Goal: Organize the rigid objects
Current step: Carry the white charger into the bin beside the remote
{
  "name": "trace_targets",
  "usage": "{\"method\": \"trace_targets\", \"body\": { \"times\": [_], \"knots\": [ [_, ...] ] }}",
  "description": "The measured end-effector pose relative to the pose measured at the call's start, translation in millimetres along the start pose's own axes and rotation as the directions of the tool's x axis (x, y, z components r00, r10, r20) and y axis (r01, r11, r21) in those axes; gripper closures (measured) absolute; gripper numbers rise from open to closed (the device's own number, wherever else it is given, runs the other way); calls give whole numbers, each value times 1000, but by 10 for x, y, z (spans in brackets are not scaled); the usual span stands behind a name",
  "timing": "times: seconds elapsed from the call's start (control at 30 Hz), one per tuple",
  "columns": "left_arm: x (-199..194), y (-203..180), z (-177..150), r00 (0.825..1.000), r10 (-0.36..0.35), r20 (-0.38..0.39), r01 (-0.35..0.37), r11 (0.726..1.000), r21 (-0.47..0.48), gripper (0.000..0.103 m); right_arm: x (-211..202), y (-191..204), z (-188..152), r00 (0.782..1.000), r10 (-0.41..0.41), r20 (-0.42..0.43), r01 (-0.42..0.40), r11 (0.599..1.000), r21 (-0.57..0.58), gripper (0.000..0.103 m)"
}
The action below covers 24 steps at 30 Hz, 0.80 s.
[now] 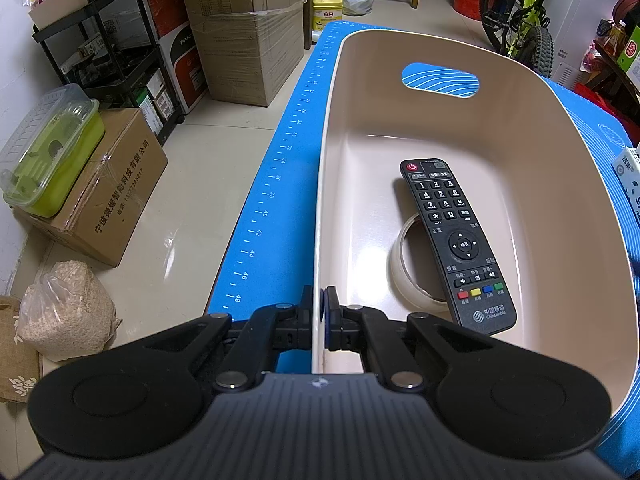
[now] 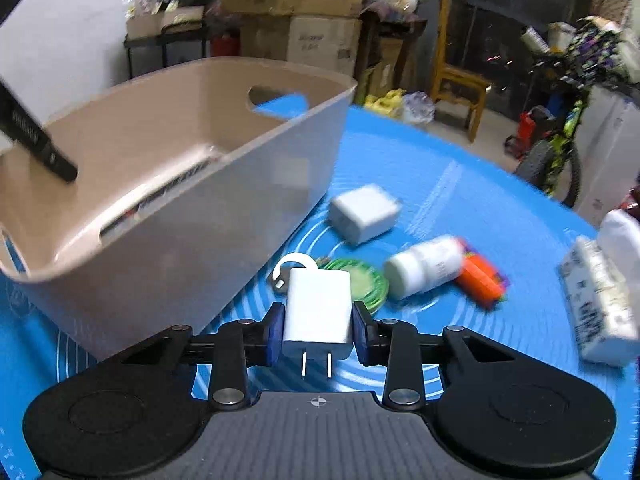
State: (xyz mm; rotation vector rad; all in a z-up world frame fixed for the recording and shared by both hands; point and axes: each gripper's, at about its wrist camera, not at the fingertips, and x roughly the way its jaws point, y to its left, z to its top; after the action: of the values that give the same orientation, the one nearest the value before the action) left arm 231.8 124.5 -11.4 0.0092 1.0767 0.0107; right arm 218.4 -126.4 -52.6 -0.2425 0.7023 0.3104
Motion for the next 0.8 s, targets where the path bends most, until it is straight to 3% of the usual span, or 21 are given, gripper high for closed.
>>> {"method": "trace_targets", "body": {
  "times": [0.17,0.43,0.63,0.8],
  "knots": [
    [0,1,0,1000,0,0,0,1000,0,98,-295,-53,369,993,-44,108,42,999,20,61],
    [0,2,0,1000,-2,0,2,1000,-1,98,-351,214,1070,975,14,221,-9,1000,-26,61],
    [3,-6,-3,1000,-12,-1,12,1000,-9,98,22,565,1424,979,97,178,-90,995,-46,61],
    [7,6,4,1000,-19,-1,19,1000,-13,99,395,835,1487,984,147,103,-143,989,-48,61]
  ]
}}
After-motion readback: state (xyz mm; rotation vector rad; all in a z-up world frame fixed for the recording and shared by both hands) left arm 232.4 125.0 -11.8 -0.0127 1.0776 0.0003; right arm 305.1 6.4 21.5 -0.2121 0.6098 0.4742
